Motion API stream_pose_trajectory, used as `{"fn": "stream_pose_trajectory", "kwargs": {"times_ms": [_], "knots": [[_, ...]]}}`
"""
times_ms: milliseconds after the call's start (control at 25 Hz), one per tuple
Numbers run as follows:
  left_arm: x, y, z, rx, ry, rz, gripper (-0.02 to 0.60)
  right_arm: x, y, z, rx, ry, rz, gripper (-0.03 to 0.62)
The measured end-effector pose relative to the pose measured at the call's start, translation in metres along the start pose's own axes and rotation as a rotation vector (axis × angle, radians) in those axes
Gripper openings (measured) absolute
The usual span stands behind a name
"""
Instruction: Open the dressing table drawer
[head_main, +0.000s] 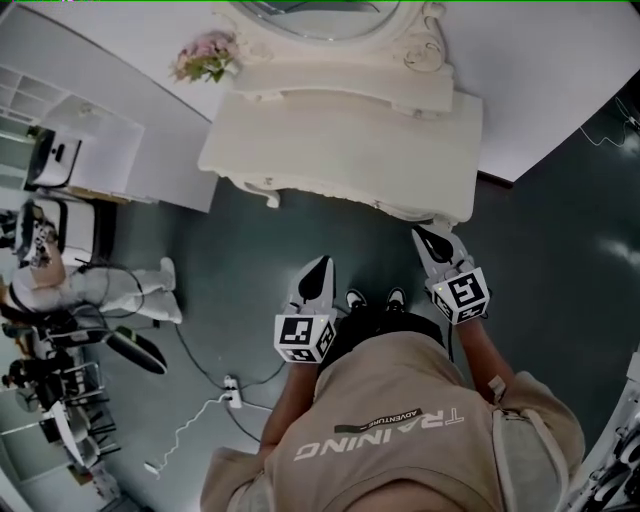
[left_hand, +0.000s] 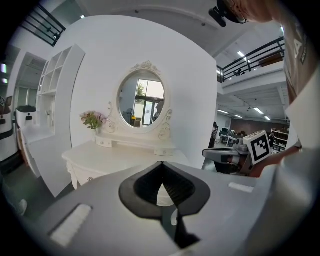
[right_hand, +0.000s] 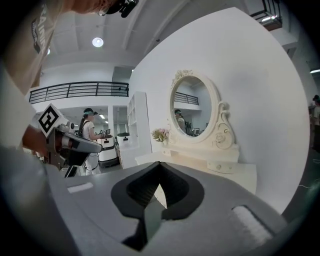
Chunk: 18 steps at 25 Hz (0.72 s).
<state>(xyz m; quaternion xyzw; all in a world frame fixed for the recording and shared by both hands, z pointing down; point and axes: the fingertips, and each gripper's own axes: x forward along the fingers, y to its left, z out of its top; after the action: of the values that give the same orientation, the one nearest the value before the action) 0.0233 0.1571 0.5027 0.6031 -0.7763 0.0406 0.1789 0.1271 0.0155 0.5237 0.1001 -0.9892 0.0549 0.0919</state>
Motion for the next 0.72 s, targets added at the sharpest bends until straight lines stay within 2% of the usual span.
{"fn": "stream_pose_trajectory", "kwargs": {"times_ms": [160,400,600,720], "knots": [[0.013,0.007,0.0,-0.006,0.006,-0.018,0.018,0.004,-0.01,-0.009,0.058,0.024,-0.018,0.002],[0.047,0.03,-0.003,-0.01,0.014,-0.085,0.018,0.029,-0.019,-0.007,0.077,0.023,-0.073,0.002],[0.083,0.045,0.029,0.011,-0.042,-0.157,0.018,0.05,-0.032,0.009,0.049,0.028,-0.121,0.002],[0.091,0.071,0.05,0.04,-0.063,-0.165,0.018,0.074,-0.031,0.027,0.044,0.018,-0.152,0.002]]}}
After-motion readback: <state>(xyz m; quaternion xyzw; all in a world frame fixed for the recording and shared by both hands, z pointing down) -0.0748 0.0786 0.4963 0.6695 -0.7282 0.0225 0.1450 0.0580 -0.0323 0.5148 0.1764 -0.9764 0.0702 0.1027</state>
